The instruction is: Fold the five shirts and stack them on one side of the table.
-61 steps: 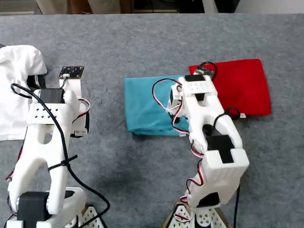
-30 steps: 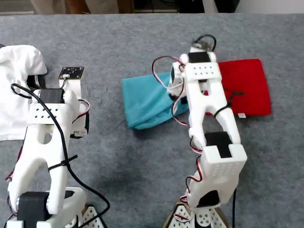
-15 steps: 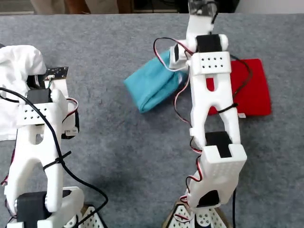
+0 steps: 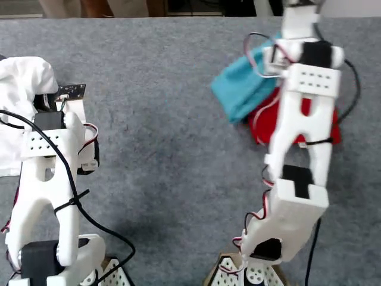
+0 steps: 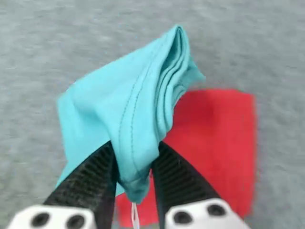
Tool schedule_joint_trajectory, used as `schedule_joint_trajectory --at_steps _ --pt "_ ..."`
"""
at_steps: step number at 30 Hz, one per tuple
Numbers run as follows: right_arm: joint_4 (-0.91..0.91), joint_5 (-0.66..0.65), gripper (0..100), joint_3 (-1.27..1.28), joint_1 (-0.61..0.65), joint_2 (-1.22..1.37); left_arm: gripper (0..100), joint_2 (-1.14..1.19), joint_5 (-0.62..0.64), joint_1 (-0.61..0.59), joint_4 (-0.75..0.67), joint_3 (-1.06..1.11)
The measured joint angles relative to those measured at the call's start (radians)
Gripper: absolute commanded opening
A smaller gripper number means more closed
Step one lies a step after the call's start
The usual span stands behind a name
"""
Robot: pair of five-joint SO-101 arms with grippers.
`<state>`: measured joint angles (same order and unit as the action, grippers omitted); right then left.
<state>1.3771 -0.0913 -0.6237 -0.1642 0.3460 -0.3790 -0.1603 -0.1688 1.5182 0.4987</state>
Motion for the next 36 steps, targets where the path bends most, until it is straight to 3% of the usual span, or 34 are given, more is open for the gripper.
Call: schedule_joint_trajectory --at_steps 10,17,19,24,27,30,35,36 --pt "0.000 -0.083 0.2 0.091 -0.212 0.002 2 0.000 0.000 0.000 0.000 0.000" --pt "0.015 -0.123 2.3 0.092 -0.262 0.002 2 0.000 0.000 0.000 0.000 0.000" --pt "0.023 -0.143 11.2 0.092 -0.262 0.002 2 0.000 0.000 0.000 0.000 0.000" --pt "0.046 -0.104 45.8 0.092 -0.262 0.002 2 0.000 0.000 0.000 0.000 0.000" --pt "0.049 -0.098 53.6 0.092 -0.262 0.002 2 0.000 0.000 0.000 0.000 0.000" --pt "0.049 -0.118 43.8 0.092 -0.262 0.002 2 0.000 0.000 0.000 0.000 0.000" --pt "0.006 -0.118 2.3 0.092 -0.262 0.002 2 0.000 0.000 0.000 0.000 0.000" --pt "-0.023 -0.118 0.0 0.092 -0.261 0.011 2 0.000 0.000 0.000 0.000 0.000"
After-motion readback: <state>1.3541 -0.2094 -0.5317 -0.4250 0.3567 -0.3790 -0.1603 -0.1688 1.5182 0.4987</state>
